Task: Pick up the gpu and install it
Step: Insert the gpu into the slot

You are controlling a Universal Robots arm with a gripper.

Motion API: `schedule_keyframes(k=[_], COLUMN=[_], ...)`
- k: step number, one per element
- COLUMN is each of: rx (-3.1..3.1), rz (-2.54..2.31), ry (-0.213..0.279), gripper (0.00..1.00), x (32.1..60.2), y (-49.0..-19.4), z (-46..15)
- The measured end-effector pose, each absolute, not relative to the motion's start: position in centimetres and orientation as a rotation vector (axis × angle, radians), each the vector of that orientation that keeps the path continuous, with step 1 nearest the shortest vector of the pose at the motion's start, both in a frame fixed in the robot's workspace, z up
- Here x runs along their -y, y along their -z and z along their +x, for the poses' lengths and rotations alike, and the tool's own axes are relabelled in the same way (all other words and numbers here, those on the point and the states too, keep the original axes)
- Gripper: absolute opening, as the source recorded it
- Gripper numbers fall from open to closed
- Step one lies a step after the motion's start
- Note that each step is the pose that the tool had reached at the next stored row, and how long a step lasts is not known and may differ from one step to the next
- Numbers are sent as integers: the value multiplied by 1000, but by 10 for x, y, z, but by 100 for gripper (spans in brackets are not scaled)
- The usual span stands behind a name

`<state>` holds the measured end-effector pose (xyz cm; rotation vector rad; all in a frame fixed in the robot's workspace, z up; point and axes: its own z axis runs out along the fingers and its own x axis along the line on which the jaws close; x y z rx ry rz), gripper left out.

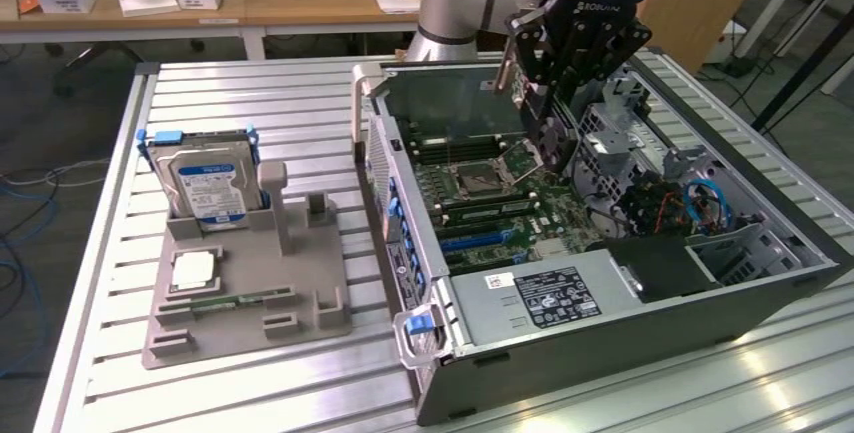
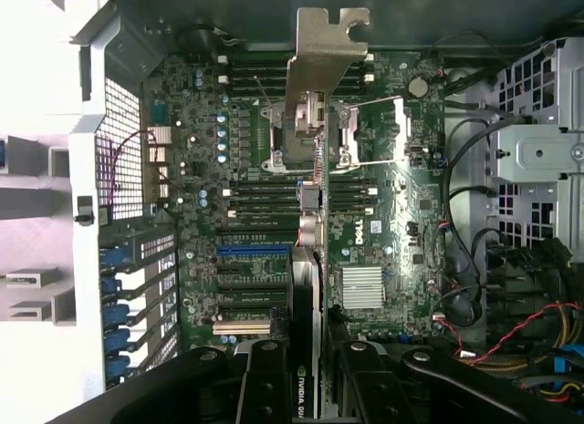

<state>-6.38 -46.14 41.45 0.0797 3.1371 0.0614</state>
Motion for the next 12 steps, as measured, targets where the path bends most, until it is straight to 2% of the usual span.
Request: schedule_keyframes(k=[12], rx=[-3137], rz=[69], ry=[-61], gripper=[26], x=[461], y=[-414], z=[-64])
